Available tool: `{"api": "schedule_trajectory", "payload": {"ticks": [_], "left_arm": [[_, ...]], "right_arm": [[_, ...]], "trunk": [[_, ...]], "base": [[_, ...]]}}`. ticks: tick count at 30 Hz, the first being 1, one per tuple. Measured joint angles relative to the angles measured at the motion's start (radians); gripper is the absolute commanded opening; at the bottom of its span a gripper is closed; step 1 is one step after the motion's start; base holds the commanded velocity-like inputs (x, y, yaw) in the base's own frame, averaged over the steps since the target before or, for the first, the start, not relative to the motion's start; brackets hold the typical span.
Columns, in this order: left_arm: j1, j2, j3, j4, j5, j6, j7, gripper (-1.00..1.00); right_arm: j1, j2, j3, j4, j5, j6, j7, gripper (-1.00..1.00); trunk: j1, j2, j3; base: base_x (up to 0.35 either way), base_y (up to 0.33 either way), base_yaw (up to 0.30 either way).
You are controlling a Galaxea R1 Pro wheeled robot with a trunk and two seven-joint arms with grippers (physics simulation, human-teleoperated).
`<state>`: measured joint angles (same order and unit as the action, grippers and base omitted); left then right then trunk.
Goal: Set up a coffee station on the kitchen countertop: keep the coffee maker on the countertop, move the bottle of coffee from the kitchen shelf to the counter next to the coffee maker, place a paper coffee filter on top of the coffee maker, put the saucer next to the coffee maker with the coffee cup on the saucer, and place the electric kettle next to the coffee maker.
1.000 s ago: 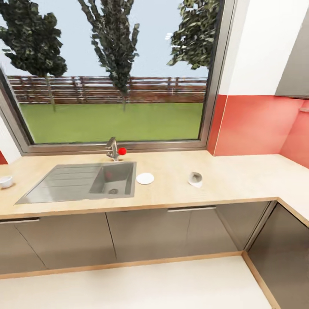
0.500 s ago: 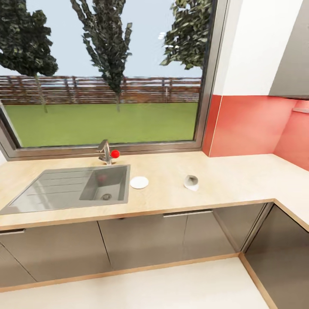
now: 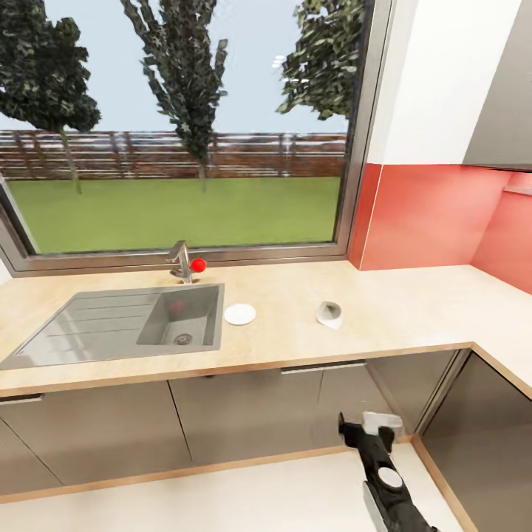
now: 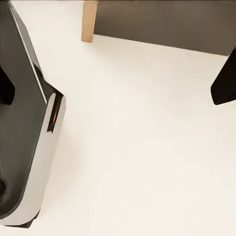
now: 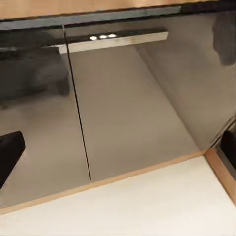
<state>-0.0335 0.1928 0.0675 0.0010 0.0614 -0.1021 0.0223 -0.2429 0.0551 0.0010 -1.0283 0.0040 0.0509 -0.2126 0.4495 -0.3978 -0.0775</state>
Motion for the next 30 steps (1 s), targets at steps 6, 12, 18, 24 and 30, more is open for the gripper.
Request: {"api": "schedule_trajectory", "payload": {"ticks": [6,12,18,24,30], "left_arm": [[0.005,-0.005,-0.009,0.002,-0.059,0.026,0.039,1.0],[0.014,-0.01,-0.011,0.004,-0.094,0.047,0.064,1.0],[0.026,-0.01,-0.012,0.004,-0.098,0.086,0.072,1.0],[0.028,-0.012,-0.012,0.003,-0.099,0.093,0.076,1.0],[0.029,-0.013,-0.011,0.004,-0.099,0.094,0.08,1.0]], "right_arm": [[-0.22,0.023,0.0,-0.001,-0.001,0.214,-0.028,1.0],[-0.348,0.039,0.0,0.003,-0.001,0.264,-0.033,1.0],[-0.372,0.045,-0.003,0.013,-0.001,0.269,-0.044,1.0],[-0.374,0.039,-0.004,0.066,0.0,0.269,-0.045,1.0],[-0.375,0.037,-0.004,0.106,0.0,0.268,-0.046,1.0]], "trunk": [[0.0,0.0,0.0],[0.0,0.0,0.0],[0.0,0.0,0.0],[-0.001,0.0,0.0],[-0.001,0.0,-0.001]], "base": [[0.0,0.0,0.0],[0.0,0.0,0.0],[0.019,0.0,0.0],[0.228,0.0,0.0],[0.327,0.0,0.0]]}}
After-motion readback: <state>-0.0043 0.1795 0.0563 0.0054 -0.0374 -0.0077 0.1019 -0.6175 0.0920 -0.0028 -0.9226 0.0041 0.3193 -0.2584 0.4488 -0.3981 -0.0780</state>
